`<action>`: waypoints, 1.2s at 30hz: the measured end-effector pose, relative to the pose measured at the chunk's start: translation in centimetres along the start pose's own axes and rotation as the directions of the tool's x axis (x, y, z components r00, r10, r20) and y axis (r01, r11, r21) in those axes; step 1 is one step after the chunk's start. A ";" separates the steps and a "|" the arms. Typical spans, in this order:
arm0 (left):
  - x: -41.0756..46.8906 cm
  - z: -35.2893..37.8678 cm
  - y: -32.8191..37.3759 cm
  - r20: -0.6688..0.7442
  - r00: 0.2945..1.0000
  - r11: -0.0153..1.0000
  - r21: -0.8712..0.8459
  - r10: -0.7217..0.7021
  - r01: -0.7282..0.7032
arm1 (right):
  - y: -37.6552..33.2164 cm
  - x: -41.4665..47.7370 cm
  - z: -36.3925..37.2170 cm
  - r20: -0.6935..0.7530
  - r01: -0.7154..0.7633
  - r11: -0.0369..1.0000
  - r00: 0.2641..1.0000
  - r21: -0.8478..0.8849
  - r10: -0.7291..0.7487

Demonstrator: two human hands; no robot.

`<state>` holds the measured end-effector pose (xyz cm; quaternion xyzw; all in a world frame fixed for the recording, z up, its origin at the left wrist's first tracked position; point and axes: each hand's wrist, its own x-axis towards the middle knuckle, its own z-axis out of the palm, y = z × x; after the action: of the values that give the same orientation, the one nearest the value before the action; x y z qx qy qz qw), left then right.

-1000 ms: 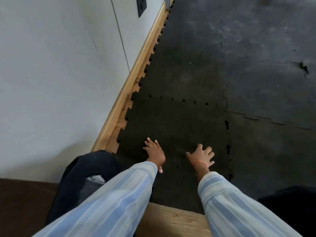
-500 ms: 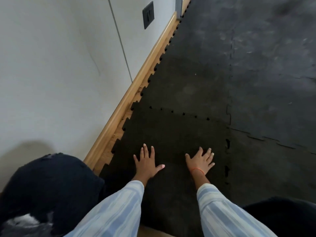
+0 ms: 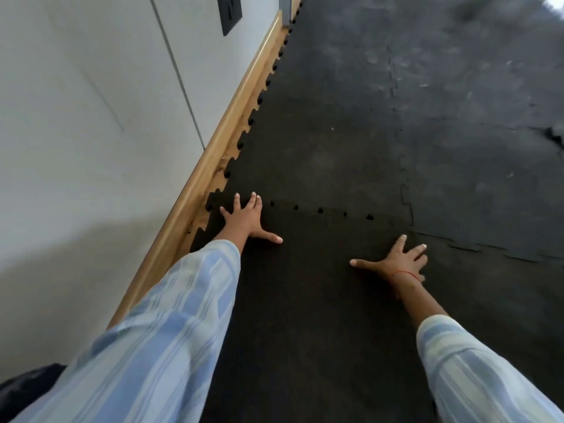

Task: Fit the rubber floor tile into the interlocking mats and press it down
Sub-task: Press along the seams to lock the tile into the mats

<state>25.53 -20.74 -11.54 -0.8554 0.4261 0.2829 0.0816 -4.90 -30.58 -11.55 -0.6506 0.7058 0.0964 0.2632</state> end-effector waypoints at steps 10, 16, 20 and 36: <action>-0.8 1.5 1.2 0.030 0.995 0.995 -0.027 0.096 -0.095 | 1.2 -3.6 -0.2 -0.096 -0.055 0.995 0.994 -0.080 0.047; -1.4 1.6 0.9 0.056 0.993 0.994 -0.010 0.106 -0.106 | 0.9 -6.1 1.0 -0.219 -0.010 1.000 0.976 -0.017 0.006; -1.5 1.5 0.9 0.066 0.992 0.994 -0.023 0.107 -0.106 | 1.5 -6.3 0.5 -0.198 -0.009 0.995 0.980 -0.104 -0.012; -2.5 1.9 1.8 0.034 0.988 0.989 -0.009 0.149 -0.149 | 3.4 -6.9 -0.1 -0.075 -0.007 0.998 0.997 -0.070 0.001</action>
<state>22.17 -19.39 -11.54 -0.8164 0.4863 0.3046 0.0647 -8.09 -24.19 -8.70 -0.6612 0.7127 0.0970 0.2135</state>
